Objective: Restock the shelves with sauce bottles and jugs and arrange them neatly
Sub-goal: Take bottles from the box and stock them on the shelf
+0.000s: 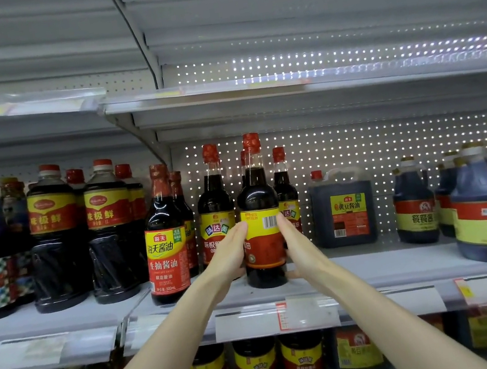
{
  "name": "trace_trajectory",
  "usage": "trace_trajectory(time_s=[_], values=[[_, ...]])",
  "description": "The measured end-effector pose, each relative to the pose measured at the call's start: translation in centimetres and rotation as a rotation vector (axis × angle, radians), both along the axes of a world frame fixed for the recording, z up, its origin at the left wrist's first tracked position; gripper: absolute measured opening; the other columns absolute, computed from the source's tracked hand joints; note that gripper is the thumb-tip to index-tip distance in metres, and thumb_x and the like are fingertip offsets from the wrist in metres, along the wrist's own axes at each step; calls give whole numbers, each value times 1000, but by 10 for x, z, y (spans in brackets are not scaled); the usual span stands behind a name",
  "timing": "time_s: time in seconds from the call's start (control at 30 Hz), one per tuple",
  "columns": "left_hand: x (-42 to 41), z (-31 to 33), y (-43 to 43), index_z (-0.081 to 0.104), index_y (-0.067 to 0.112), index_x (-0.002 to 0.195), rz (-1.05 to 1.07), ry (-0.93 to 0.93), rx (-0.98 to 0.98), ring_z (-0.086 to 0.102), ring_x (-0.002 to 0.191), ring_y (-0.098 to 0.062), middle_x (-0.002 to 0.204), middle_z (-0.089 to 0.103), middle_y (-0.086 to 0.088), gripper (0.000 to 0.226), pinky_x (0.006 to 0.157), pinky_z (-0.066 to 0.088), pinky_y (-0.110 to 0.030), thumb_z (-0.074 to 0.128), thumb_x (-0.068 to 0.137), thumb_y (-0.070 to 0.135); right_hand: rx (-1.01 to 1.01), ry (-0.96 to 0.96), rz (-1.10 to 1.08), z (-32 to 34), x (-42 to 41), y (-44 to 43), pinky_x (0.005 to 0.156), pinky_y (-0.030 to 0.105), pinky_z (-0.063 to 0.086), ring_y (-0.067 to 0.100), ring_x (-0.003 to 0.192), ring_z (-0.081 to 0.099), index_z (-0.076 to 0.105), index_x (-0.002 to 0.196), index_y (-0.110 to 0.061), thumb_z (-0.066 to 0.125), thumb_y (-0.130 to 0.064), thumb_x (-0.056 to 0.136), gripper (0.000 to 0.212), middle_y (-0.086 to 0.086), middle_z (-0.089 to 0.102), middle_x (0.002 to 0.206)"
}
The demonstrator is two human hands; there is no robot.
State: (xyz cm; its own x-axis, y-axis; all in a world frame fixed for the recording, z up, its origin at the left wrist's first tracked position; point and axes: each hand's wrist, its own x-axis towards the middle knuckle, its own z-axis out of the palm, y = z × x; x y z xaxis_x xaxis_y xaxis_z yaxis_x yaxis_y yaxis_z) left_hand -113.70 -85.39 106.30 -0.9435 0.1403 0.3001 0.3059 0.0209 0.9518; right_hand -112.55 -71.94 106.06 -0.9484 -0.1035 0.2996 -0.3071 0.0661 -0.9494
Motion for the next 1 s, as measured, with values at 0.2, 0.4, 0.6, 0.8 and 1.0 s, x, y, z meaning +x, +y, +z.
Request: trace_trajectory(time_s=[0.2,0.4,0.6,0.8,1.0], values=[[-2,1,10,48,32,128,-24,-62,89,49,102,-11,115,50,6,37,92,37,-35,30,101,51,28,-34,1,-4,-1,-1,112,60,28,23,138,38,25,149,-44,27,-72,89,67,-4,37,153],[7,-3,13,52,38,104,-37,-19,56,53,81,3,94,57,18,22,77,46,-24,31,103,43,-48,-62,-17,-1,-7,4,113,58,28,23,131,44,29,150,-38,29,-64,96,60,1,43,147],[14,-6,12,45,27,131,12,23,5,49,81,4,103,51,12,34,75,41,-22,28,104,40,-32,-44,-37,5,-3,1,105,46,38,22,126,47,21,153,-30,26,-57,99,61,5,42,148],[11,8,8,39,17,143,31,-53,29,47,123,-18,142,48,-5,49,96,36,-35,26,104,44,-9,-60,0,1,15,-6,114,58,26,24,136,39,23,151,-36,26,-60,98,59,2,39,150],[9,9,14,38,18,144,47,-95,66,39,136,-28,148,42,-9,53,106,33,-44,27,102,49,-30,-72,12,-2,23,-3,114,55,24,21,137,36,24,151,-33,26,-57,100,56,1,37,151]])
